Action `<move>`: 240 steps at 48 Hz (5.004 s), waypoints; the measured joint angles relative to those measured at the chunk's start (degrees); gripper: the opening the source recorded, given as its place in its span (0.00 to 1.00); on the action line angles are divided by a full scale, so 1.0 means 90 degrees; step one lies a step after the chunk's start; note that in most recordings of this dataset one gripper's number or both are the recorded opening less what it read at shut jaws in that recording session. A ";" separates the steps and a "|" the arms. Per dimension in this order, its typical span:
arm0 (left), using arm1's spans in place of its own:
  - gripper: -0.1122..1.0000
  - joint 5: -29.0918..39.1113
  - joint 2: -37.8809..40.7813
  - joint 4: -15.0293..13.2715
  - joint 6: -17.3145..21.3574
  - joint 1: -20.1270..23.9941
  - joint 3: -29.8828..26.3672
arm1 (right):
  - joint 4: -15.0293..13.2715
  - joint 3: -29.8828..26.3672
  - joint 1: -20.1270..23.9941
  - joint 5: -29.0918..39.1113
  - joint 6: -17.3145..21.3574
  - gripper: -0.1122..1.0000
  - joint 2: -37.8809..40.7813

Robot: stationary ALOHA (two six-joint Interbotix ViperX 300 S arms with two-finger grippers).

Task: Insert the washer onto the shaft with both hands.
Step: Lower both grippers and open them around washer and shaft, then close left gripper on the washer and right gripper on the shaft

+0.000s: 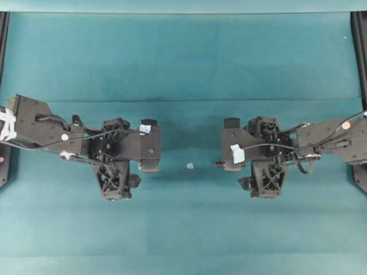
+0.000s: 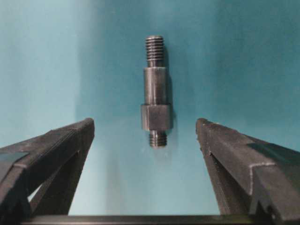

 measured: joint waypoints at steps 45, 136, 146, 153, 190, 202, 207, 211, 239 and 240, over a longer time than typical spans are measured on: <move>0.83 -0.0254 0.0332 0.0000 -0.0029 0.0010 0.0000 | 0.0000 0.0059 -0.0127 -0.0244 0.0000 0.94 0.0176; 0.83 -0.0430 0.0430 0.0000 -0.0059 0.0010 0.0000 | 0.0000 0.0117 -0.0234 -0.0498 -0.0059 0.94 0.0430; 0.82 -0.0430 0.0430 0.0010 -0.0059 0.0010 0.0010 | -0.0010 0.0117 -0.0234 -0.0498 -0.0059 0.94 0.0430; 0.83 -0.0430 0.0430 0.0000 -0.0059 0.0010 0.0010 | -0.0010 0.0117 -0.0234 -0.0498 -0.0059 0.94 0.0430; 0.42 -0.0205 0.0430 0.0000 -0.0176 0.0010 0.0000 | 0.0020 0.0078 -0.0195 -0.0391 -0.0059 0.17 0.0420; 0.42 -0.0195 0.0430 0.0000 -0.0244 0.0010 0.0000 | 0.0020 0.0010 -0.0205 -0.0234 -0.0059 0.10 0.0430; 0.42 -0.0195 0.0430 0.0000 -0.0234 0.0000 0.0000 | 0.0020 0.0010 -0.0205 -0.0225 -0.0059 0.10 0.0430; 0.42 -0.0205 0.0430 0.0010 -0.0244 0.0000 0.0000 | 0.0020 0.0000 -0.0205 -0.0215 -0.0068 0.10 0.0439; 0.42 -0.0205 0.0430 0.0000 -0.0264 -0.0010 -0.0020 | 0.0020 0.0000 -0.0176 -0.0215 -0.0059 0.10 0.0430; 0.42 -0.0205 0.0430 0.0010 -0.0273 -0.0010 -0.0029 | 0.0020 0.0000 -0.0176 -0.0215 -0.0059 0.10 0.0430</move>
